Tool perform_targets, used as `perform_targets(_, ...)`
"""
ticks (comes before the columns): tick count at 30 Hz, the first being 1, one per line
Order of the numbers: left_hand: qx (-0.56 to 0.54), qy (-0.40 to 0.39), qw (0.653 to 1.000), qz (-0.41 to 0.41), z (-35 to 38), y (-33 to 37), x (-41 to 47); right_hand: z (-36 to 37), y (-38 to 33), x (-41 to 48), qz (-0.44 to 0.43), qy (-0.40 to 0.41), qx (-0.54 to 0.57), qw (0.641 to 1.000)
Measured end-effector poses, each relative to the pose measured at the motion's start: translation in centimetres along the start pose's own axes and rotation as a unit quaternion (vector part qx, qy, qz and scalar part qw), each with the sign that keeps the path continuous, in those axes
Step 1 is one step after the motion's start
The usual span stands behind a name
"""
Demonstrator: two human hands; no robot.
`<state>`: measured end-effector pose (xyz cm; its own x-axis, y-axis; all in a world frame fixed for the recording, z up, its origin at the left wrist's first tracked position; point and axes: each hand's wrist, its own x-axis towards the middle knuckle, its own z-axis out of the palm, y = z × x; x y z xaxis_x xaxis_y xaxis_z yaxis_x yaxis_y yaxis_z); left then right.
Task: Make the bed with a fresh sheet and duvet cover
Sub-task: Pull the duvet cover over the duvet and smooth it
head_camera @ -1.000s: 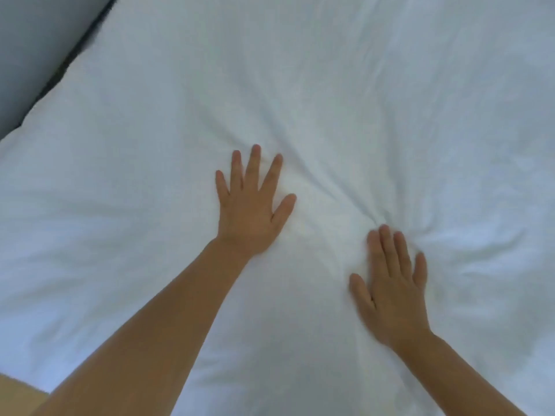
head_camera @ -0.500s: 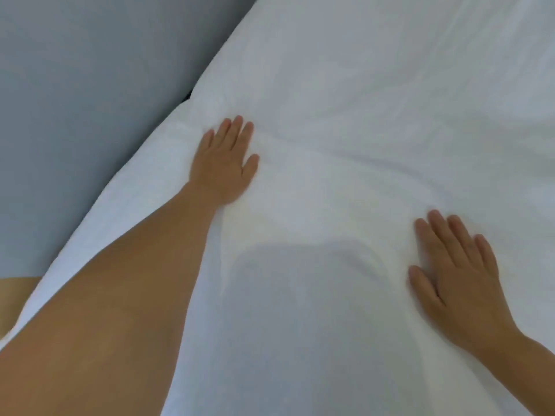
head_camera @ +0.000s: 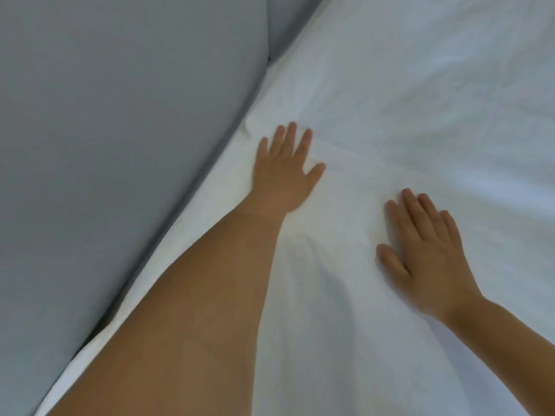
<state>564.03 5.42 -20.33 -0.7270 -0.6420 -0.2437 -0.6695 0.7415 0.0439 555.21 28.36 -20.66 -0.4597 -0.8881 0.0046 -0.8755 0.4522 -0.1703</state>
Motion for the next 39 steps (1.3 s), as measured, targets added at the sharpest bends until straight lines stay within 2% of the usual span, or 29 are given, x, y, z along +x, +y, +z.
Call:
perform_targets(2, -0.008, -0.034, 0.994, -0.102, -1.2, -1.7, 2.6, -0.6, 1.7, 1.8, 0.054, -0.020, -0.006, 0.998)
perform_targets(4, 0.015, 0.001, 0.994, -0.106, -3.2, -1.2, 4.4, -1.2, 3.1, 3.5, 0.063, -0.033, -0.021, 0.997)
perform_targets(6, 0.032, 0.089, 0.995, -0.013, -4.8, 1.5, 5.7, -1.3, 3.8, 5.0, 0.038, -0.038, -0.039, 0.998)
perform_targets(8, 0.013, 0.136, 0.982, 0.127, -5.1, 5.0, 6.2, -1.0, 4.5, 6.8, 0.036, -0.044, -0.044, 0.997)
perform_targets(10, 0.029, 0.093, 0.971, 0.217, -3.9, 7.4, 6.7, -0.8, 5.8, 8.9, 0.055, -0.041, -0.045, 0.997)
perform_targets(11, 0.042, 0.062, 0.974, 0.214, -3.1, 7.7, 7.3, -0.8, 6.7, 9.8, 0.064, -0.037, -0.049, 0.996)
perform_targets(13, 0.032, 0.043, 0.988, 0.145, -1.8, 6.9, 9.3, -0.4, 8.9, 11.2, 0.079, -0.014, -0.056, 0.995)
perform_targets(15, 0.017, 0.055, 0.995, 0.079, -1.3, 5.8, 12.0, 0.2, 10.7, 12.0, 0.110, 0.010, -0.052, 0.993)
perform_targets(20, -0.051, 0.012, 0.996, -0.072, -3.0, 1.0, 17.5, 1.8, 12.1, 12.9, 0.148, 0.023, -0.021, 0.989)
perform_targets(21, -0.043, 0.016, 0.996, -0.078, -3.3, 0.5, 18.0, 2.0, 12.3, 12.9, 0.145, 0.028, -0.021, 0.989)
perform_targets(22, -0.031, 0.044, 0.997, -0.058, -3.7, 0.6, 18.4, 2.1, 12.4, 12.8, 0.144, 0.035, -0.021, 0.989)
perform_targets(24, -0.025, 0.146, 0.988, 0.051, -4.7, 2.7, 18.8, 2.5, 12.6, 12.7, 0.142, 0.049, -0.015, 0.988)
perform_targets(27, -0.003, 0.229, 0.945, 0.233, -5.8, 9.3, 19.7, 2.9, 12.6, 12.9, 0.149, 0.062, 0.009, 0.987)
perform_targets(28, 0.020, 0.212, 0.933, 0.291, -5.8, 11.7, 19.6, 3.0, 12.6, 13.0, 0.150, 0.063, 0.014, 0.987)
perform_targets(30, 0.094, 0.104, 0.908, 0.395, -4.8, 15.2, 19.4, 3.1, 12.9, 13.2, 0.146, 0.071, 0.016, 0.987)
perform_targets(31, 0.127, 0.047, 0.899, 0.417, -4.1, 15.7, 19.7, 3.2, 13.1, 13.2, 0.144, 0.077, 0.017, 0.987)
perform_targets(32, 0.138, 0.030, 0.898, 0.416, -3.7, 15.2, 20.4, 3.3, 13.2, 13.2, 0.140, 0.080, 0.019, 0.987)
perform_targets(34, 0.135, 0.058, 0.932, 0.332, -3.8, 13.2, 23.3, 3.4, 13.4, 13.0, 0.130, 0.087, 0.028, 0.987)
perform_targets(36, 0.114, 0.061, 0.980, 0.149, -5.1, 10.1, 27.4, 3.6, 13.4, 12.8, 0.123, 0.096, 0.035, 0.987)
perform_targets(37, 0.102, 0.037, 0.993, 0.041, -6.3, 8.7, 29.1, 3.7, 13.4, 12.8, 0.122, 0.099, 0.039, 0.987)
perform_targets(39, 0.104, -0.017, 0.987, -0.120, -8.1, 7.4, 31.1, 3.8, 13.6, 12.8, 0.125, 0.109, 0.041, 0.985)
